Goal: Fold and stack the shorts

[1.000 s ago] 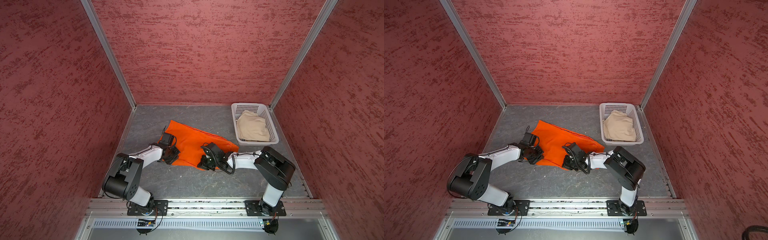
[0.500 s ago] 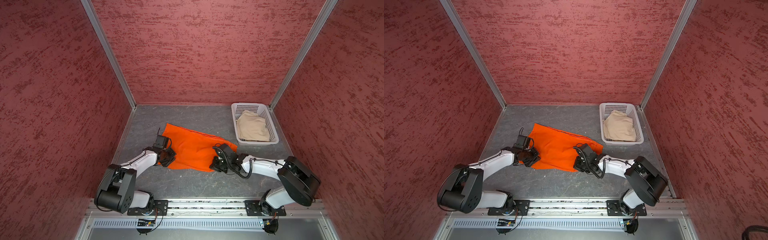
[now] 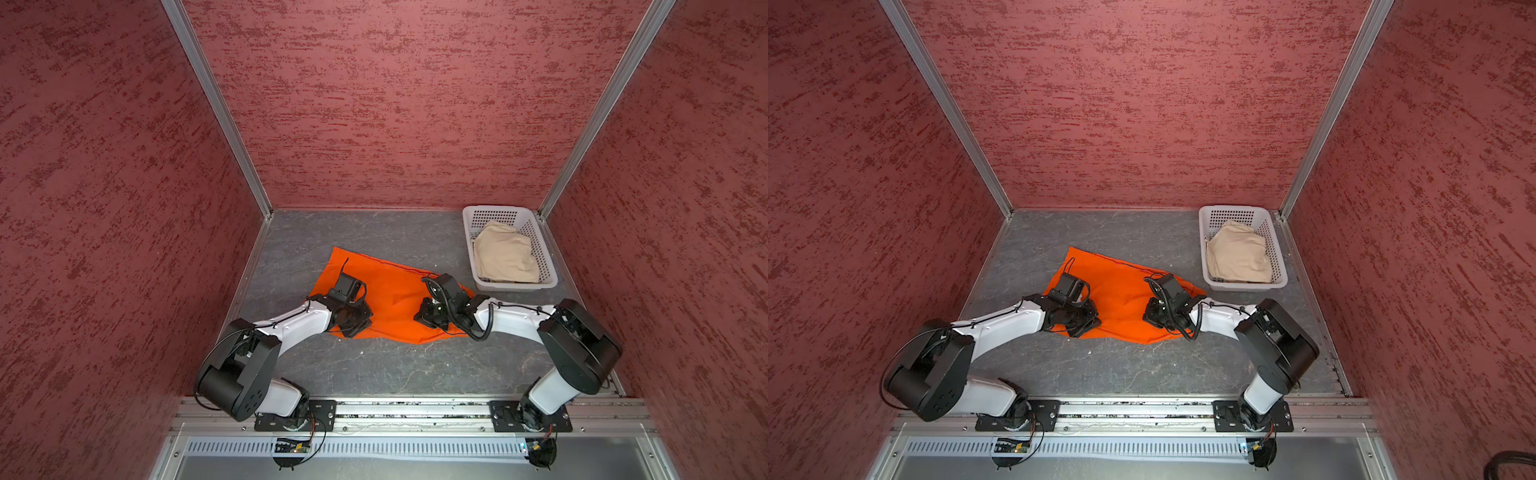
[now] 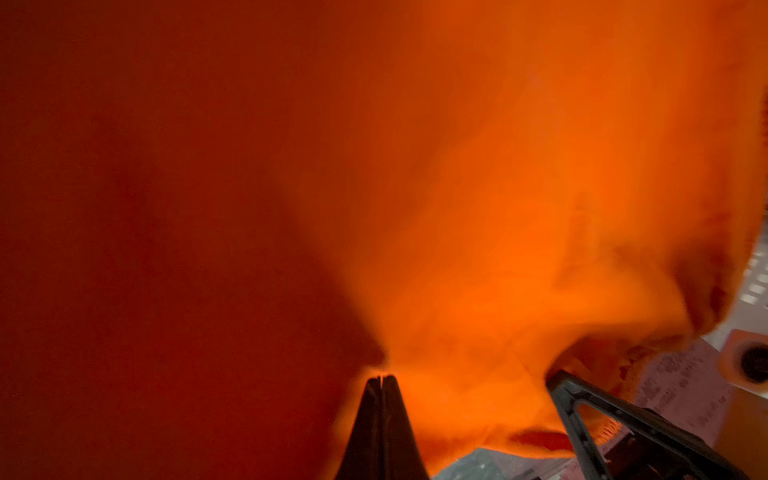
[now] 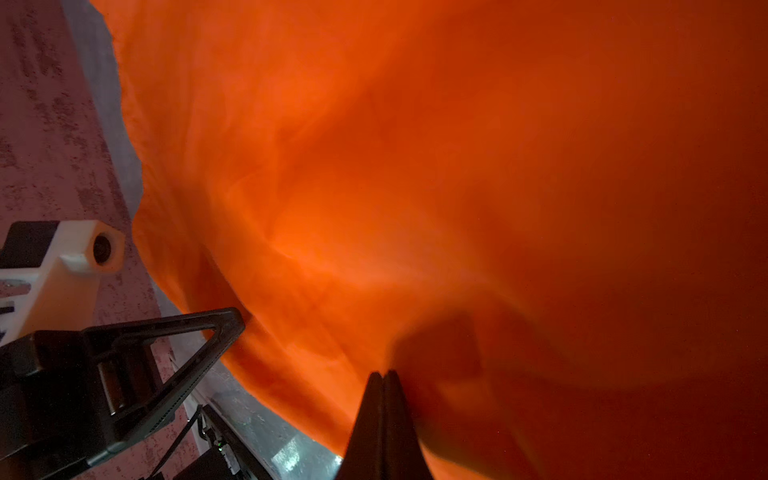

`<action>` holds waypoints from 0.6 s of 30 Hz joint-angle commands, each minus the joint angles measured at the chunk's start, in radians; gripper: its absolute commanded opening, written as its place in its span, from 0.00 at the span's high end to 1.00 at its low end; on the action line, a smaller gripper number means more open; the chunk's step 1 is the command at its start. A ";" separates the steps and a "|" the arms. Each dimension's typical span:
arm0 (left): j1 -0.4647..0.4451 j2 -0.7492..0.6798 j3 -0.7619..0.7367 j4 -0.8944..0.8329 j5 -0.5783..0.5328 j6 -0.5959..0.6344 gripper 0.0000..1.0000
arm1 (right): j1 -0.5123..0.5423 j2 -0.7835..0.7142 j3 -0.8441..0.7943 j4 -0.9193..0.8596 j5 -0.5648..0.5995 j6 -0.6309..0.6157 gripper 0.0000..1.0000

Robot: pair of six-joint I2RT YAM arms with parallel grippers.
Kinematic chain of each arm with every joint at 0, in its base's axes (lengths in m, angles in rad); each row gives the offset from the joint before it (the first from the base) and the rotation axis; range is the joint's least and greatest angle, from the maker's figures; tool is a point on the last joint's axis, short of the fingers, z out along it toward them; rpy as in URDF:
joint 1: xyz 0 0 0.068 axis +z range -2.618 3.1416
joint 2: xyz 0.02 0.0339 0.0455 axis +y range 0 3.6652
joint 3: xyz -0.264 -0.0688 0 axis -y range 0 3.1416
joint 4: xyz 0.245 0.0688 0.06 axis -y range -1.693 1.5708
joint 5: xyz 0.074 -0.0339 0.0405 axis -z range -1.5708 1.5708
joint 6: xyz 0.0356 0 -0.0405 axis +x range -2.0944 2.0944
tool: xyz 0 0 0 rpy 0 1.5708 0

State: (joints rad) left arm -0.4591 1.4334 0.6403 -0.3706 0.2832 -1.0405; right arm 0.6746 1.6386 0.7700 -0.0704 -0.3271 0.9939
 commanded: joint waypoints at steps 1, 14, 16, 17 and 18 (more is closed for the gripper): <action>0.020 -0.014 -0.035 -0.007 -0.025 -0.054 1.00 | -0.037 0.001 -0.044 0.002 -0.008 -0.013 1.00; 0.409 -0.278 -0.147 -0.154 -0.001 0.073 1.00 | -0.080 -0.088 -0.111 -0.142 0.022 -0.133 1.00; 0.434 -0.341 -0.123 -0.153 0.024 0.089 1.00 | -0.072 -0.110 -0.053 -0.166 0.026 -0.151 0.99; 0.438 -0.368 -0.113 -0.146 0.033 0.090 1.00 | -0.062 -0.118 -0.015 -0.176 0.028 -0.159 0.99; 0.438 -0.390 -0.100 -0.148 0.035 0.089 1.00 | -0.051 -0.119 0.024 -0.181 0.029 -0.161 0.99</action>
State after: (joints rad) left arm -0.0315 1.0988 0.4980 -0.4995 0.2920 -0.9962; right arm 0.6086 1.5547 0.7052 -0.1879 -0.3347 0.8692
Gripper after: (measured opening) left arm 0.050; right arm 0.040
